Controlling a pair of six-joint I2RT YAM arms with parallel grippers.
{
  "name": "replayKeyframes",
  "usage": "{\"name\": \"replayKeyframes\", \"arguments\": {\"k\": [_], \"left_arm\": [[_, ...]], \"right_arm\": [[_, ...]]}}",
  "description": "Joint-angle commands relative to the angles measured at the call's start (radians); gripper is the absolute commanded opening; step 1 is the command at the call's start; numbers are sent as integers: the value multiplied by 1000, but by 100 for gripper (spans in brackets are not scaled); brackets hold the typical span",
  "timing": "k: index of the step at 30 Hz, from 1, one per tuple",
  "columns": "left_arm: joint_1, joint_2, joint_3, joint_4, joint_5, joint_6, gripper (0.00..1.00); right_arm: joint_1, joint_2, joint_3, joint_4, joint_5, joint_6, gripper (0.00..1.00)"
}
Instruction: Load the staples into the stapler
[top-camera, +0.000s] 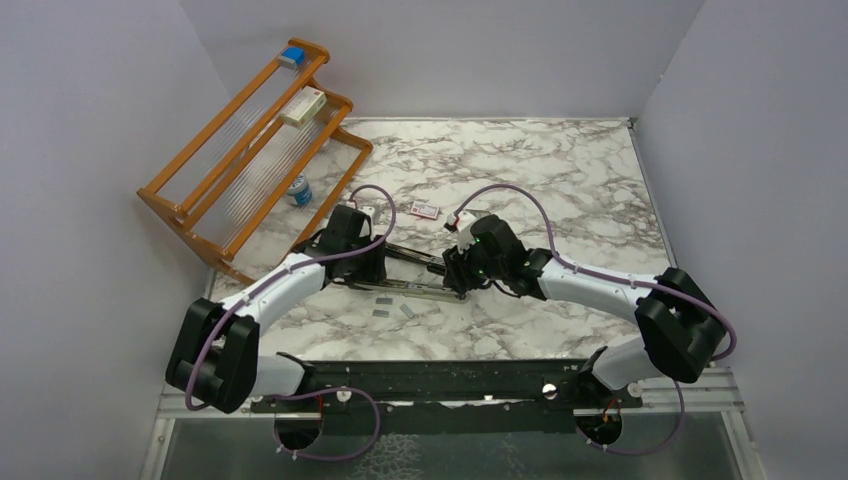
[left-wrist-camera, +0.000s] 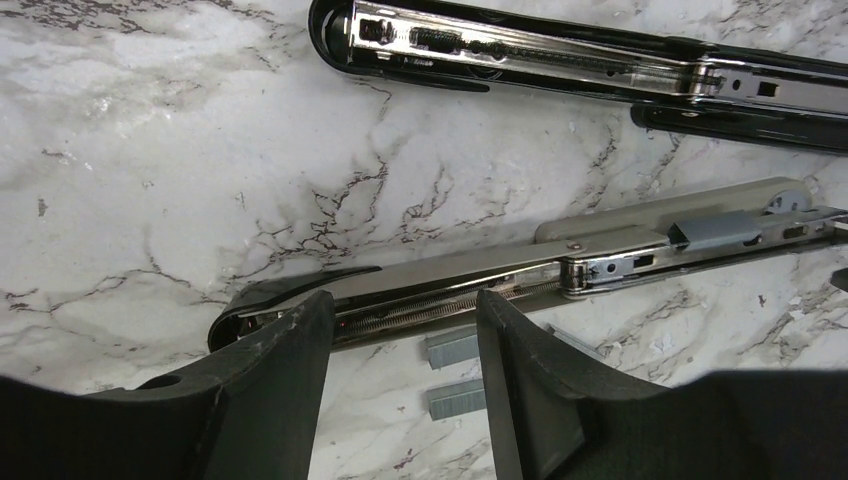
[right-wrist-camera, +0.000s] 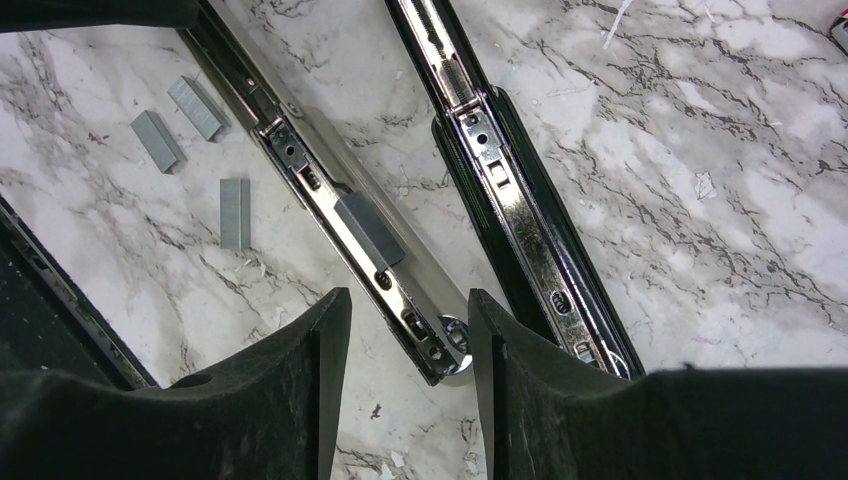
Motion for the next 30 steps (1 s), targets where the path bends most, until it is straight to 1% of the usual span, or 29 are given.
{"name": "replayKeyframes", "arguments": {"k": [1,3,5,12,19,24,30], "left_arm": [[-6,-117,-3,15,-14,-3,59],[-6,-156,-14,32,-1,-15,59],[-6,-164,-19,31,15,-19,59],[-22,-104,-34,64,110,-39,55],[-64,-78,-16,94,142,-25,55],[-115,-30,-19,120,121,-57,54],[-118,12,-30,148,78,-99,51]], "right_arm": [[-4,-14,18,-3,26,6,49],[-3,-10,18,-2,26,6,49],[-4,-9,14,2,22,8,49],[-3,-22,-5,13,23,21,49],[-4,-29,-25,26,26,36,49],[-4,-25,-28,28,25,37,49],[-4,-29,-32,23,30,40,49]]}}
